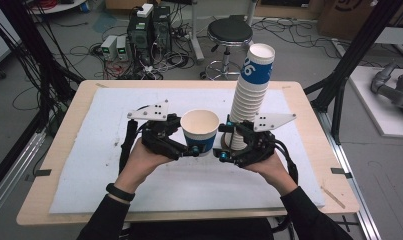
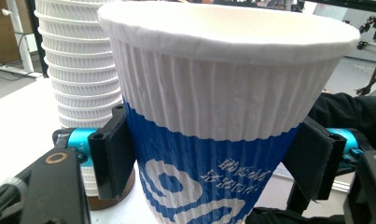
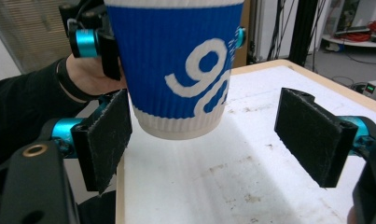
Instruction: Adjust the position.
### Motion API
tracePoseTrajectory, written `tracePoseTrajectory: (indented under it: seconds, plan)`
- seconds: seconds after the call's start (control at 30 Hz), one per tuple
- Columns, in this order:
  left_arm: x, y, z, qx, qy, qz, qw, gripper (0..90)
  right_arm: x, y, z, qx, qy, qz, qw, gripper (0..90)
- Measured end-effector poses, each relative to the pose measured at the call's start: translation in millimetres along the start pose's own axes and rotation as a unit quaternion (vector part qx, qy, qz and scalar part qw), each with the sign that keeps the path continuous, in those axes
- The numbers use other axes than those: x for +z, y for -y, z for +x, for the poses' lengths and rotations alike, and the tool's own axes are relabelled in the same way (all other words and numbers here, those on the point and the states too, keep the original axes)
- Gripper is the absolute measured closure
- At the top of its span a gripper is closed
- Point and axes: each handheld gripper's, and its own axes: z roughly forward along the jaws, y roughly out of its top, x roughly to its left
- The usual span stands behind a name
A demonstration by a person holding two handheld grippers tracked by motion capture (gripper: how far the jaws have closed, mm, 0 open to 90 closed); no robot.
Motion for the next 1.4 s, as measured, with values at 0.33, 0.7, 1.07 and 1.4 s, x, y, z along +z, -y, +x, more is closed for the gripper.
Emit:
tracePoseTrajectory:
  seconds: [0.33, 0.7, 1.07, 1.4]
  plan:
    - [2.1, 0.4, -0.3, -0.002, 0.001, 0.0, 1.0, 25.8, 7.0, 4.4, 1.1, 0.002, -0.012, 0.006, 0.9999, 19.1]
    - [7.6, 1.4, -1.5, -0.003, 0.004, 0.003, 1.0, 25.8, 15.1, 7.1, 3.4, 0.003, -0.018, 0.012, 0.9998, 19.2]
    - [14.6, 2.4, -3.1, -0.002, 0.011, 0.008, 0.9999, 25.7, 21.6, 8.5, 4.9, 0.014, -0.039, 0.017, 0.999, 19.5]
    - [16.8, 2.8, -3.8, -0.001, 0.011, 0.007, 0.9999, 25.7, 22.3, 8.8, 5.0, 0.01, -0.038, 0.017, 0.9991, 28.0]
